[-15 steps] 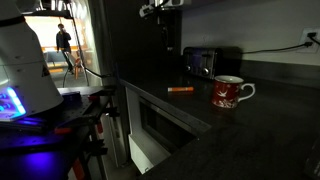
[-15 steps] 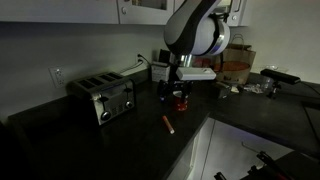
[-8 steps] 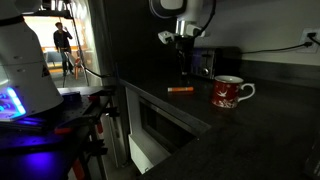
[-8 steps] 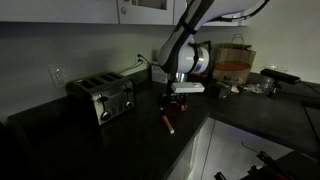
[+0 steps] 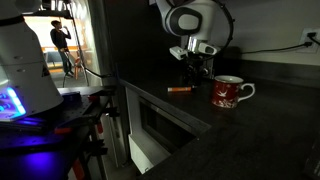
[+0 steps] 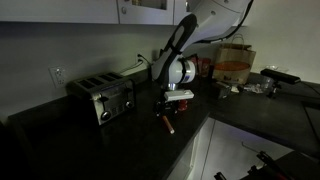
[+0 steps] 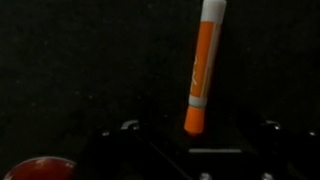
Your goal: Put the marker in the mug
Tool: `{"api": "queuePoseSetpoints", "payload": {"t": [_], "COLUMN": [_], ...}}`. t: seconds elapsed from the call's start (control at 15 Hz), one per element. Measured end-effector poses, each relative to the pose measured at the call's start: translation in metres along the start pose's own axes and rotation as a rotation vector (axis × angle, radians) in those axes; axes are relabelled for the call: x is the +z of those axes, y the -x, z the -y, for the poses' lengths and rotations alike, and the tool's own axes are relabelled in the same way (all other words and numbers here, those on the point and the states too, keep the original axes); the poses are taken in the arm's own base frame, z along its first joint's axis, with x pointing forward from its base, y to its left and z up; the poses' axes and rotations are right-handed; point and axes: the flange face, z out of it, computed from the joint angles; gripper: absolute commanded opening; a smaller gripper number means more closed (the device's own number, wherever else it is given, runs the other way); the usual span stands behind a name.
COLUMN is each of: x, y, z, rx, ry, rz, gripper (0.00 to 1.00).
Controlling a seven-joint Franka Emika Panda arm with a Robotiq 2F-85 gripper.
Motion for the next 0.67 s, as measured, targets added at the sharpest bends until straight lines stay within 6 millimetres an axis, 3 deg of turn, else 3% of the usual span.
{"api": "queuePoseSetpoints", "payload": {"t": [0.07, 0.47, 0.67], "x": [0.003, -0.001, -0.001], "y": [-0.004, -0.019, -0.018], "z": [0.001, 0.01, 0.022], "rx": [-0.007, -0.056, -0.075], "ry": [0.008, 0.033, 0.034], "rz": [0.002, 0.018, 0.02], "gripper": [0.65, 0.18, 0.01]}}
